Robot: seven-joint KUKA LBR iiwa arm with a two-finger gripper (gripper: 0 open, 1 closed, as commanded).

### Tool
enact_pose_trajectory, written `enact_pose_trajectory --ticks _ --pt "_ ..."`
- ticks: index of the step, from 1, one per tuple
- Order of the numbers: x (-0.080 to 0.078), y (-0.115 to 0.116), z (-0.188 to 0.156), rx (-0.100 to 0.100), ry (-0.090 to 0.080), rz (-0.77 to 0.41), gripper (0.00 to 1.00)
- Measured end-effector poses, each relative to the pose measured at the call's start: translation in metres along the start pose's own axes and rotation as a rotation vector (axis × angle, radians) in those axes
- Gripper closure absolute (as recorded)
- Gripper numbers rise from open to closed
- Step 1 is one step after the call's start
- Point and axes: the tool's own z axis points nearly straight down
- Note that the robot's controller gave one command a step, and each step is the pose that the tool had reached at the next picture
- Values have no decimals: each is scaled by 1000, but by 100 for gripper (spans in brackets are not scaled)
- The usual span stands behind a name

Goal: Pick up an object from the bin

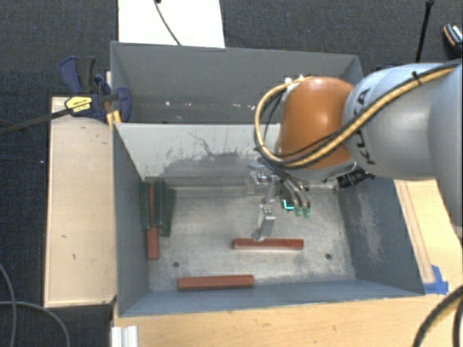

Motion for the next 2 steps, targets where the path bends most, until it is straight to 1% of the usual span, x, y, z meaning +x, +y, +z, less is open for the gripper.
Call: enact_pose_trajectory --ticks 1,2 --pt "44 -24 71 2 3 -10 0" --pt "40 -22 66 0 -7 -7 100"
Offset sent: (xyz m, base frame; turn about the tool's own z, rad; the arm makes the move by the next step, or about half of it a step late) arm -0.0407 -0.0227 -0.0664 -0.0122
